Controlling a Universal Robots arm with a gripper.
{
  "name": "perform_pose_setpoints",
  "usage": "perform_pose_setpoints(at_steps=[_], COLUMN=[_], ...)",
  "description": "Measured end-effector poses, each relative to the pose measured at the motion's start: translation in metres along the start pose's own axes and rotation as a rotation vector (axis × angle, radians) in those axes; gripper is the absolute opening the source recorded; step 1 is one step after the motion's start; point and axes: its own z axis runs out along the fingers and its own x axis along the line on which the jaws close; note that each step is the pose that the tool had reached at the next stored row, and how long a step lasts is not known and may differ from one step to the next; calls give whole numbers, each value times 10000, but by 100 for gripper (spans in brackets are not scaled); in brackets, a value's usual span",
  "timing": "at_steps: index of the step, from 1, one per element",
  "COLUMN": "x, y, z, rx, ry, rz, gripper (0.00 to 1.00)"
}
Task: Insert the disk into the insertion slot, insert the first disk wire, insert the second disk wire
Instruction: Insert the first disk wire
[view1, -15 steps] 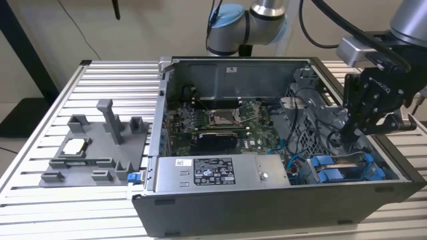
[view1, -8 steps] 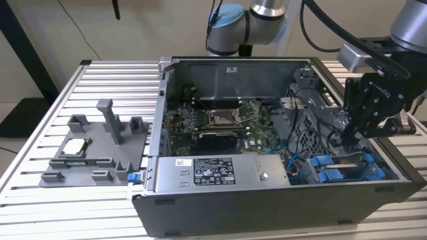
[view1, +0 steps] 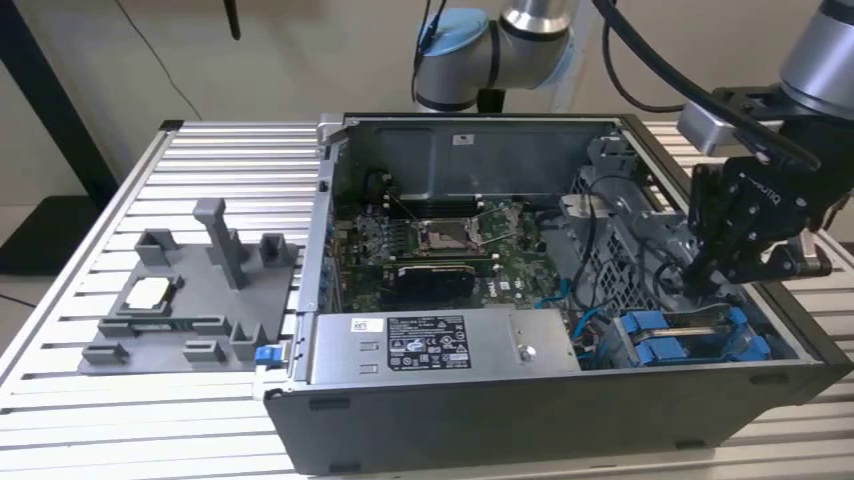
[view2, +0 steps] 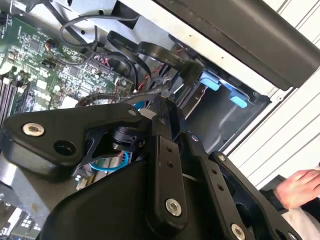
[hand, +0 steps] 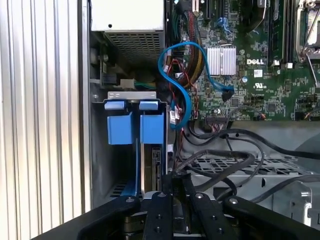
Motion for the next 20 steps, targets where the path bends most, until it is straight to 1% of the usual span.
perform_pose_setpoints(at_steps=[2, 5, 6, 14, 20], x=[16, 71, 81, 129, 131], y=[-23, -61, -64, -103, -104], z=[8, 9, 13, 47, 74], rx=[-33, -110, -121, -148, -149], ry=[-3, -1, 0, 0, -1], rz=[0, -2, -3, 13, 23], gripper=[19, 19, 19, 19, 19])
